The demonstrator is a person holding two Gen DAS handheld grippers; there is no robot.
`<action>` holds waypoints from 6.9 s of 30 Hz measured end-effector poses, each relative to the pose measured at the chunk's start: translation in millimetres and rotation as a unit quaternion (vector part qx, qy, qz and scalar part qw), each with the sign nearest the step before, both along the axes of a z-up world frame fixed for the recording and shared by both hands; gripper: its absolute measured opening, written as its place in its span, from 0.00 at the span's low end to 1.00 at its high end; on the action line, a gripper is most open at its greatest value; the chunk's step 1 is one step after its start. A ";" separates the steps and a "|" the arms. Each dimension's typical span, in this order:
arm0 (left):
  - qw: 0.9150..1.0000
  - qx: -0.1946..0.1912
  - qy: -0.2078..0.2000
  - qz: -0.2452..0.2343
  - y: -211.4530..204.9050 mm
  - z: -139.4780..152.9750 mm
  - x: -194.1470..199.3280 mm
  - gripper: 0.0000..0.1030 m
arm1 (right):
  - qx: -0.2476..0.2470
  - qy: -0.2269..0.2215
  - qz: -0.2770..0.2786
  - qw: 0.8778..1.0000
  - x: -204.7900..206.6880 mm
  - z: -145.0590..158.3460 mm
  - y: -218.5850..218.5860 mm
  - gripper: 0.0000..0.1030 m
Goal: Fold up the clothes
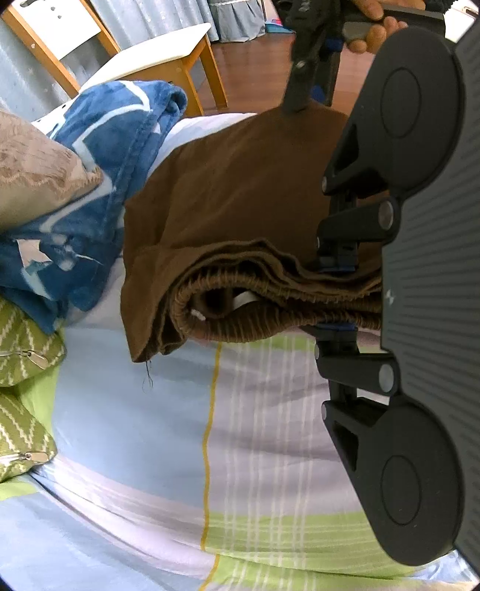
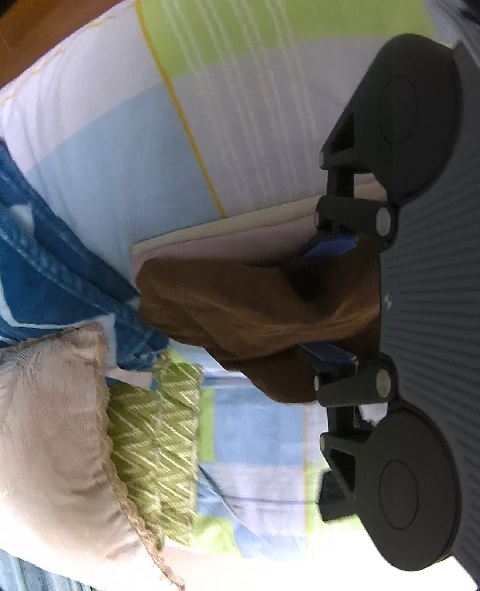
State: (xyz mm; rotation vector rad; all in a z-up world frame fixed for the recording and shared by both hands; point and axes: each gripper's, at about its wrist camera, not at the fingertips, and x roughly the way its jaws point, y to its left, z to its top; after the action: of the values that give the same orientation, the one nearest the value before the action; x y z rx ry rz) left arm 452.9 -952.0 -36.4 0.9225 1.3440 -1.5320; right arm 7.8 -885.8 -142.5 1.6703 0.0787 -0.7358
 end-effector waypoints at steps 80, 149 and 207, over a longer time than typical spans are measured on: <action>0.895 -0.052 -0.092 0.434 151.2 19.8 -161.3 0.49 | -0.076 0.085 0.297 0.948 2.2 -8.0 -175.2 0.38; 0.765 -0.117 -0.243 0.585 94.2 3.3 -110.6 0.41 | -0.452 0.067 0.648 0.609 265.5 51.5 -142.4 0.07; 0.661 -0.198 -0.038 0.722 224.2 -46.7 -70.7 0.04 | -0.440 0.090 0.724 0.524 323.2 38.8 -134.1 0.21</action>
State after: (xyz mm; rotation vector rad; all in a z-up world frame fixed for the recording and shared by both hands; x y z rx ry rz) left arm 382.2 -727.8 -83.1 -0.4422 1.0328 -0.3924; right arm 331.0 -1019.9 -103.8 0.1202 0.9560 0.4091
